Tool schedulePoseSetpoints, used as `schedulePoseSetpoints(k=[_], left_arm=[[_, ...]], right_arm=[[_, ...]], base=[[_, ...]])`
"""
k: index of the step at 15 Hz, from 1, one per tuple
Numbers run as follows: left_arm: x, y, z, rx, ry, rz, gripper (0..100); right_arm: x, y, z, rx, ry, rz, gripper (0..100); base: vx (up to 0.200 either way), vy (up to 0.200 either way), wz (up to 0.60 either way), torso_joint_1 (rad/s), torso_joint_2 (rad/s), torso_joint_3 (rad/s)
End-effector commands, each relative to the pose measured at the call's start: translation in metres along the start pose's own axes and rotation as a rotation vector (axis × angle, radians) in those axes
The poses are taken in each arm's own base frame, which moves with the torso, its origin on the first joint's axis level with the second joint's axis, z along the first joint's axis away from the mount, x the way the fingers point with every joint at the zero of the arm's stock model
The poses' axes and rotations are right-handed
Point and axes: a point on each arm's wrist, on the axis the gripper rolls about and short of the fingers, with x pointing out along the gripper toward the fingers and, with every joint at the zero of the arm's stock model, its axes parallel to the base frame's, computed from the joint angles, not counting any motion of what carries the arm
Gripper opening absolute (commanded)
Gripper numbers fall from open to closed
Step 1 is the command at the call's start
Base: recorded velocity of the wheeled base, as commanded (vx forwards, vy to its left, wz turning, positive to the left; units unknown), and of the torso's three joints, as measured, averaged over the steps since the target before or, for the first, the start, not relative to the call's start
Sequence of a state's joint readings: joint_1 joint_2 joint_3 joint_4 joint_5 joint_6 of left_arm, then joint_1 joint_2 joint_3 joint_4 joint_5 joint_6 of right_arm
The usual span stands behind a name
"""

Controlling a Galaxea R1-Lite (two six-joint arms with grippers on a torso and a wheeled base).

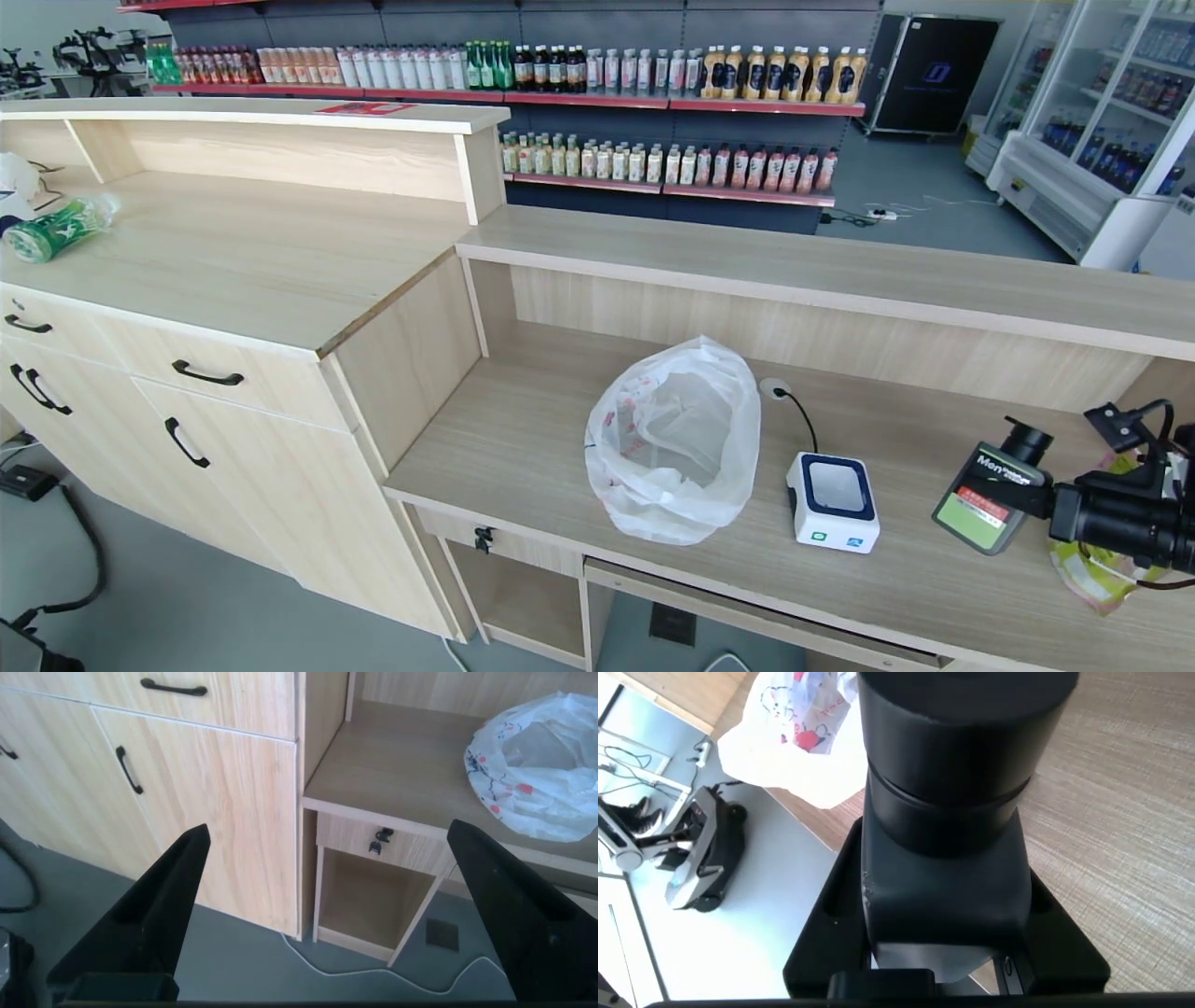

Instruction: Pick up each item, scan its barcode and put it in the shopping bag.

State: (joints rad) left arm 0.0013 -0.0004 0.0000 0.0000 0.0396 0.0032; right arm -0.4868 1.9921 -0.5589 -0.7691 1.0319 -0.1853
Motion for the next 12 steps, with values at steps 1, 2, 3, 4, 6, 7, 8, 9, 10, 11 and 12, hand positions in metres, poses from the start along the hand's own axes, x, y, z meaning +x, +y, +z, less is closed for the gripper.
schedulePoseSetpoints(k=[1,2,3,4,6,7,8,9,10,11,12], left_arm=[[0.0,0.0,0.0,0.0,0.0,0.001,100],[0.0,0.0,0.0,0.0,0.0,0.001,100],[0.0,0.0,0.0,0.0,0.0,0.001,100],[0.0,0.0,0.0,0.0,0.0,0.001,100],[0.0,0.0,0.0,0.0,0.0,0.001,100],[0.0,0.0,0.0,0.0,0.0,0.001,100],[0.0,0.0,0.0,0.0,0.0,0.001,100],[0.0,0.0,0.0,0.0,0.0,0.001,100],[0.0,0.0,0.0,0.0,0.0,0.001,100],[0.0,0.0,0.0,0.0,0.0,0.001,100],[0.0,0.0,0.0,0.0,0.0,0.001,100]], right_arm=[[0.004,0.001,-0.002,0.006,0.011,0.014,0],[0.007,0.003,-0.002,0.003,0.014,0.025,0],[0.011,0.006,-0.002,-0.001,0.022,0.041,0],[0.013,0.006,-0.002,-0.002,0.025,0.047,0],[0.018,0.005,-0.003,-0.002,0.031,0.057,0],[0.019,0.004,-0.003,-0.001,0.033,0.058,0],[0.019,0.004,-0.003,-0.002,0.032,0.058,0],[0.019,0.003,-0.003,-0.004,0.03,0.056,0],[0.019,0.002,-0.002,-0.007,0.028,0.056,0],[0.021,0.0,-0.002,-0.005,0.028,0.056,0],[0.022,-0.001,0.0,-0.011,0.026,0.055,0]], base=[[0.0,0.0,0.0,0.0,0.0,0.0],[0.0,0.0,0.0,0.0,0.0,0.0],[0.0,0.0,0.0,0.0,0.0,0.0],[0.0,0.0,0.0,0.0,0.0,0.0],[0.0,0.0,0.0,0.0,0.0,0.0],[0.0,0.0,0.0,0.0,0.0,0.0],[0.0,0.0,0.0,0.0,0.0,0.0],[0.0,0.0,0.0,0.0,0.0,0.0],[0.0,0.0,0.0,0.0,0.0,0.0],[0.0,0.0,0.0,0.0,0.0,0.0],[0.0,0.0,0.0,0.0,0.0,0.0]])
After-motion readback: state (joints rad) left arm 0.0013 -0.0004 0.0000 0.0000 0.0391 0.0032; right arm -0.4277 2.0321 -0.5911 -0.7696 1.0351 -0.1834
